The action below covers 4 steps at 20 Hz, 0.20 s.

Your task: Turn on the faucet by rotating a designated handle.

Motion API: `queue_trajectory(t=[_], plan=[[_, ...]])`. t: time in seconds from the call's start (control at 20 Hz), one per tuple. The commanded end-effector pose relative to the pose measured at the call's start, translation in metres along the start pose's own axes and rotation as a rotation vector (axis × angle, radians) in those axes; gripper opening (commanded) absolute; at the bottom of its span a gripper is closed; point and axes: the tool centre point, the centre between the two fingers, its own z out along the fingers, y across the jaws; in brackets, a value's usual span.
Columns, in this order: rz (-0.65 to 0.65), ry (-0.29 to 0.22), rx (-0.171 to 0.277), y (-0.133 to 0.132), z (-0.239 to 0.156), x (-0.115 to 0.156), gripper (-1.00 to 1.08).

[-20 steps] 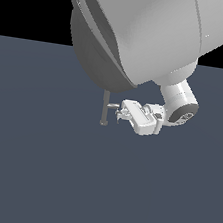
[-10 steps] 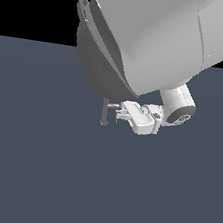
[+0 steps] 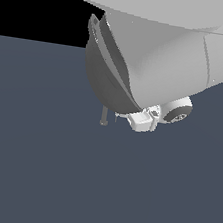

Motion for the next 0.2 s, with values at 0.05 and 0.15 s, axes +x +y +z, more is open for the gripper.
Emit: queue_trajectory(t=[0.05, 0.15], plan=[[0.051, 0.007, 0.029, 0.0076, -0.0006, 0.0384, -1.0], [0.052, 0.007, 0.029, 0.0069, -0.0007, 0.0402, -1.0]])
